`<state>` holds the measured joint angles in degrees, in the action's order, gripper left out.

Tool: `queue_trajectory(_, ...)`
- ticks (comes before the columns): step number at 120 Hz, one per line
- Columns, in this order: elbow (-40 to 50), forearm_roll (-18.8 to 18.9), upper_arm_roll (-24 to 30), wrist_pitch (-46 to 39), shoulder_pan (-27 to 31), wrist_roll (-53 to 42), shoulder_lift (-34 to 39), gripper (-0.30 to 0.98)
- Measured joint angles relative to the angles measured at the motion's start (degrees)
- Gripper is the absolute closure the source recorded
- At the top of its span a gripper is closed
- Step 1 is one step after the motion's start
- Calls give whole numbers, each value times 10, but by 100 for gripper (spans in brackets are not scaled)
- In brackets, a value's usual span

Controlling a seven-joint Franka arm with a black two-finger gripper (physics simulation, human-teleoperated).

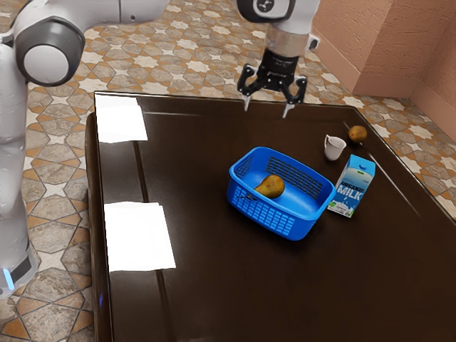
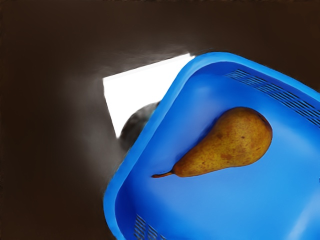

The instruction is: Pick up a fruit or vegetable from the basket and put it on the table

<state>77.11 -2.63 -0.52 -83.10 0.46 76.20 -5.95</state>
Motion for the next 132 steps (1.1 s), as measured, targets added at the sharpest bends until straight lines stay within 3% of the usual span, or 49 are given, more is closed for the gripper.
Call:
queue_trajectory(12,-1,-6,2,1,6,82,4,0)
queue_trajectory(28,0,-10,2,2,-61,171,17,0)
queue_trajectory(42,-4,-7,7,1,-65,176,-18,0)
queue_trajectory(92,-4,78,9,-80,-61,-58,-68,0)
queue_trajectory(132,60,79,14,-156,-59,-228,-68,0)
